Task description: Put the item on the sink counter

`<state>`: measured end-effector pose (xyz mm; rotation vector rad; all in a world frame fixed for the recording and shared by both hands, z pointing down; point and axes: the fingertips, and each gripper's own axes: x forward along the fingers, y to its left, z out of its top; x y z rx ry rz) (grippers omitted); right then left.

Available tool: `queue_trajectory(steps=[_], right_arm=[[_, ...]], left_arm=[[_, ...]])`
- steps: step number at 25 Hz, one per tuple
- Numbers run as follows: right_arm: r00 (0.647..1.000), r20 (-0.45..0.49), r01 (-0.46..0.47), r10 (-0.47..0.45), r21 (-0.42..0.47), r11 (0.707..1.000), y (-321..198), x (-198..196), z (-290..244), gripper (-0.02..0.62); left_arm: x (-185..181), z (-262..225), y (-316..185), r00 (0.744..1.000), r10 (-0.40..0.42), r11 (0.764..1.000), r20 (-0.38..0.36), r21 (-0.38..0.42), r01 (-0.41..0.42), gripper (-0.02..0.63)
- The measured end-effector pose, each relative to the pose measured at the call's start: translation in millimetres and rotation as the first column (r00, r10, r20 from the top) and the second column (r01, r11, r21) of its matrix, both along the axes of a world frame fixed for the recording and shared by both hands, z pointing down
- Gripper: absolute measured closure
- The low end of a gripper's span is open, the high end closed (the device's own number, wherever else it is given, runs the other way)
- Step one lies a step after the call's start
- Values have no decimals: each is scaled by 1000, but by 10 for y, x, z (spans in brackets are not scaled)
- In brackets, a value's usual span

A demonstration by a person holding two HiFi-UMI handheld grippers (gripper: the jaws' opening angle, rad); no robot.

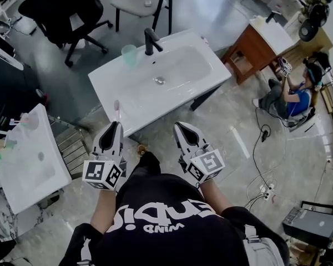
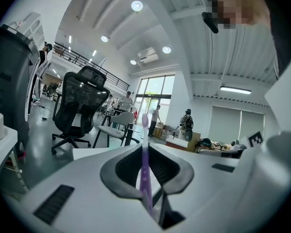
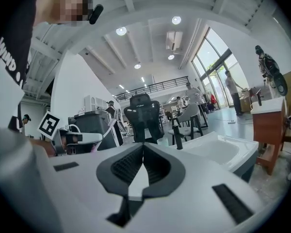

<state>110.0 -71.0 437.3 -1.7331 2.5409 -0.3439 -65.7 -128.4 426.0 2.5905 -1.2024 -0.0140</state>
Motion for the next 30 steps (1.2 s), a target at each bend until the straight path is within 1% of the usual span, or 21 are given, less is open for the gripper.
queue_trajectory(steps=[5, 10, 15, 19, 24, 30], right_arm=[[1000, 10, -2, 2, -10, 1000, -468, -3, -35, 577], [1000, -7, 18, -18, 8, 1000, -956, -78, -112, 577], [999, -17, 41, -41, 25, 999, -1356, -151, -137, 577], [998, -12, 61, -61, 21, 998, -1539, -158, -129, 577], [994, 0, 113, -113, 19, 993, -1777, -127, -92, 577], [978, 9, 207, -207, -6, 978, -1973, -69, -91, 577]], left_arm=[[16, -54, -465, 1000, 11, 1000, 1, -4, -11, 552], [22, -53, -882, 1000, 20, 1000, -2, -5, -20, 552], [7, -21, -1213, 1000, 16, 1000, -6, 4, -16, 552], [24, -16, -1362, 1000, 3, 1000, -2, -2, -3, 551], [72, 7, -1502, 999, -37, 999, 17, -3, 37, 552], [91, -31, -1593, 991, -129, 992, 29, -9, 129, 551]])
